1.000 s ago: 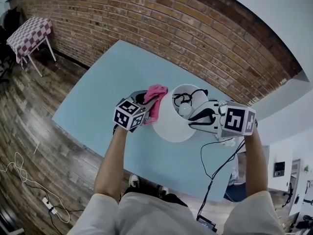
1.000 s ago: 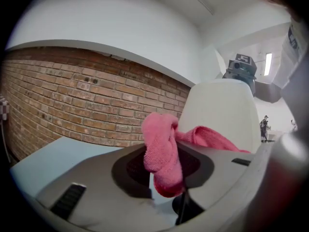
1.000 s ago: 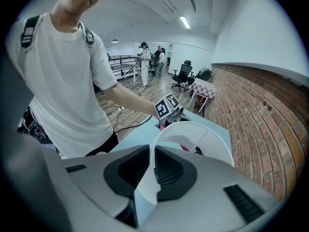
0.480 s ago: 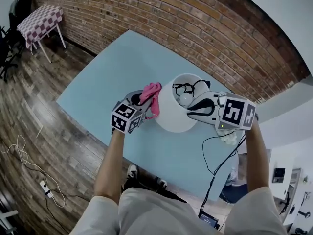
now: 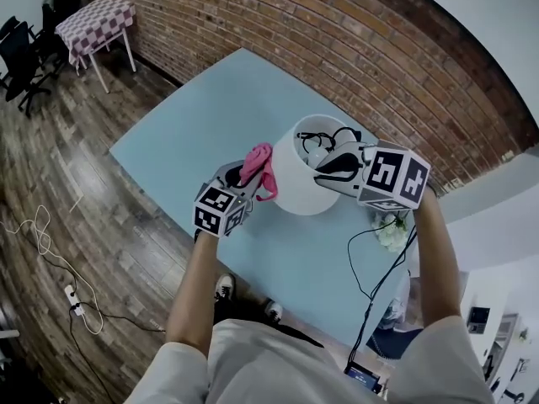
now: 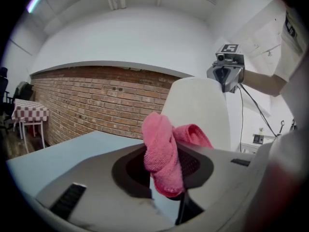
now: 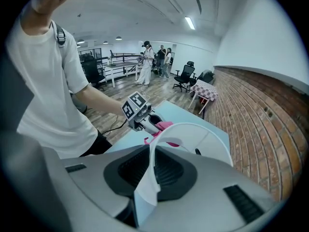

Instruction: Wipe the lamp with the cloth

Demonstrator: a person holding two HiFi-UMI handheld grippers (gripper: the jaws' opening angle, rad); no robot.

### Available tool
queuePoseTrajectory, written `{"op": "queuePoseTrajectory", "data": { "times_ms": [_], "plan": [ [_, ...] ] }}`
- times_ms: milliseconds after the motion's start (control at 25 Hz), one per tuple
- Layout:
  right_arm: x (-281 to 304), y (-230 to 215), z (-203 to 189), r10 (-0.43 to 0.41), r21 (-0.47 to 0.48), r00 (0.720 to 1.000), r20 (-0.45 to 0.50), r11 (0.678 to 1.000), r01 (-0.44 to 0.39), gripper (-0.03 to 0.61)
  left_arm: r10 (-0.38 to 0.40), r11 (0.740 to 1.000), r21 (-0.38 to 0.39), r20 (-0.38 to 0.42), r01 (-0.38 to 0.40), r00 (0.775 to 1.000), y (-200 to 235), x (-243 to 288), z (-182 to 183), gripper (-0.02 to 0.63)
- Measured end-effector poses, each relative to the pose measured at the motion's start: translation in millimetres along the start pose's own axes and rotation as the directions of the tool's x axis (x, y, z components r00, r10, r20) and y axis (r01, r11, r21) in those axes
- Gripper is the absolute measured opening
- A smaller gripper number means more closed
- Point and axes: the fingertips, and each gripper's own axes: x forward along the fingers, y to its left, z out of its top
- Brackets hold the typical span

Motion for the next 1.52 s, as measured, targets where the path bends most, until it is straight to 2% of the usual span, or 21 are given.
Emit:
{"op": "queuePoseTrajectory", "data": {
  "times_ms": [440, 720, 960, 1520],
  "plan": [
    [5, 6, 7, -0.008, -0.024, 1.000, -0.010, 1.000, 0.008, 0.064, 0.136, 0.990, -0.028, 0.033, -0.135, 0.990, -37, -33, -15, 0.124],
    [11, 6, 13, -0.018, -0.034, 1.000, -0.021, 0.999, 0.017, 0.064, 0.173, 0.984, -0.036, 0.037, -0.172, 0.984, -70, -45, -24, 0.124],
    [17, 14, 17, -0.002, -0.050, 0.999, -0.043, 0.999, 0.000, 0.064, 0.167, 0.986, -0.016, 0.024, -0.167, 0.986, -98, -49, -30, 0.123],
    [20, 17, 21, -0.032, -0.077, 0.999, -0.041, 0.997, 0.028, 0.064, 0.042, 0.997, 0.064, -0.004, -0.041, 0.999, -178, 0, -14, 0.117]
  ]
}}
